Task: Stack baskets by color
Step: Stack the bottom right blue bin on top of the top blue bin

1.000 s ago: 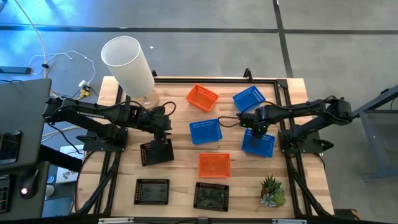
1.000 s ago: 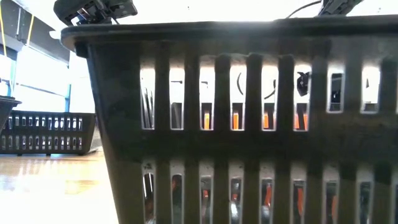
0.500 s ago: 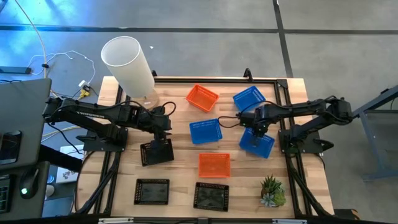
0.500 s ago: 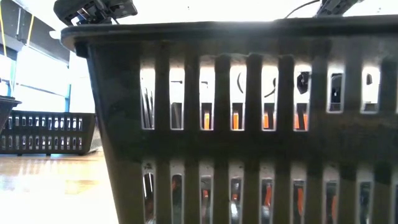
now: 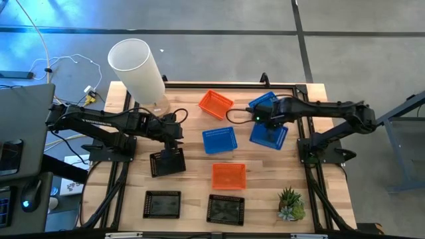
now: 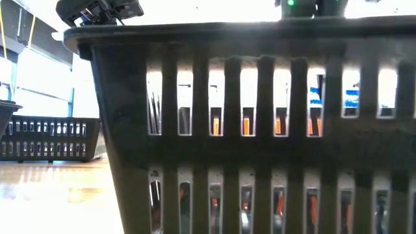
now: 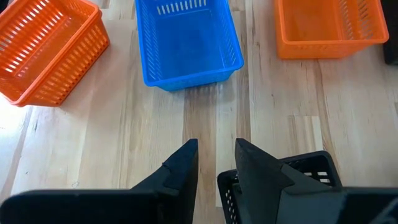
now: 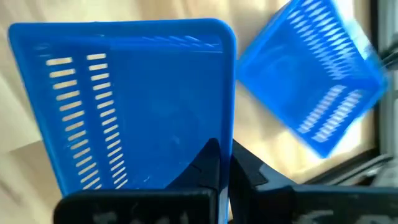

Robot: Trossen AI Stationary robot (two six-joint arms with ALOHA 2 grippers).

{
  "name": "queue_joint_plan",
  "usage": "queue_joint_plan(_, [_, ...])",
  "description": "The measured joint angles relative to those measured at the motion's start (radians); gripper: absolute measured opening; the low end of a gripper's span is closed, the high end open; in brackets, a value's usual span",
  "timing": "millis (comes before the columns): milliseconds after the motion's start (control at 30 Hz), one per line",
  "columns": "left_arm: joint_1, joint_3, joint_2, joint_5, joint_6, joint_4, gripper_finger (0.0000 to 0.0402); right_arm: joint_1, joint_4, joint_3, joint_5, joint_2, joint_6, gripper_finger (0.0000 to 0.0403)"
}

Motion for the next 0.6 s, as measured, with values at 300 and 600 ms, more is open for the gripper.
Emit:
queue_joint_plan(300, [0.000,0.000,0.000,0.000,0.000,0.000,0.0094,-0.079,0.001,0.099,0.146,0.000,-0.374,0.0000])
queue_joint_plan(600, [0.000,0.000,0.000,0.000,-0.001,0.000,0.0094,-0.183,0.070,0.120,0.150,0.000,-0.817,0.0000])
